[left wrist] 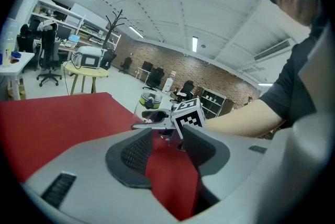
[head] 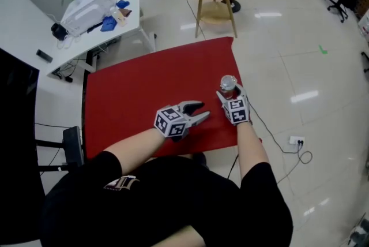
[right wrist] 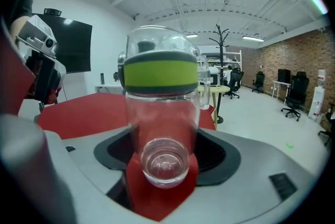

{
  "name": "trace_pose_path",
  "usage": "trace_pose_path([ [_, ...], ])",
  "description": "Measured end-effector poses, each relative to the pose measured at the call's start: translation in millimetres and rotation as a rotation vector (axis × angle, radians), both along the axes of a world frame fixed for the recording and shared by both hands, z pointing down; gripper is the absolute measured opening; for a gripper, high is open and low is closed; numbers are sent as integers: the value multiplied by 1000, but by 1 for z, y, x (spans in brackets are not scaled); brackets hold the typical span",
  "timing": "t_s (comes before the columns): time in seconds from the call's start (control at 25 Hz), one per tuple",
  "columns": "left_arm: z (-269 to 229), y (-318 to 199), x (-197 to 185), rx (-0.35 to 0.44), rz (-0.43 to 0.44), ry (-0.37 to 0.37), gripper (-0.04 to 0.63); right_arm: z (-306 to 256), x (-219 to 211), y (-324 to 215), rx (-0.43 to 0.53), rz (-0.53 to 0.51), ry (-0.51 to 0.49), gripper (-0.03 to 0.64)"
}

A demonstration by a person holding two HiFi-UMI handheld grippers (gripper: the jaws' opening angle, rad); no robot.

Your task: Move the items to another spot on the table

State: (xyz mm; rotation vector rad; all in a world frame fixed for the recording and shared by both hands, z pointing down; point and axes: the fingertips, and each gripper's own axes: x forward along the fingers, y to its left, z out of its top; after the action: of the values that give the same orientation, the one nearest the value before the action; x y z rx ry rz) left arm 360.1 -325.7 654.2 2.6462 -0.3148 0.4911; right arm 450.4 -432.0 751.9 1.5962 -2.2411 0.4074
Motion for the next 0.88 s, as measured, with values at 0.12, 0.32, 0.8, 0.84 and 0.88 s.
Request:
trace_pose_path([
  [0.12,-4,-7,-3,13,-24,7,170,-8,1,3,14,-1,-19,339],
  [0.32,-19,-21,-24,50,-83,22,170,-45,-7,3,61,-20,-8,340],
  [0.8,-64,-48,-233,170,-370,83,0,-113,-186,-10,112,-248,45,341],
  [0.84,-65,-47,-258,176,-394,80,0,-117,-210,-11,118,-269,46,341],
  [0.88,-66,-46,-284,186,-416,77,0,-120,-234,-12,121,-288,46,341],
])
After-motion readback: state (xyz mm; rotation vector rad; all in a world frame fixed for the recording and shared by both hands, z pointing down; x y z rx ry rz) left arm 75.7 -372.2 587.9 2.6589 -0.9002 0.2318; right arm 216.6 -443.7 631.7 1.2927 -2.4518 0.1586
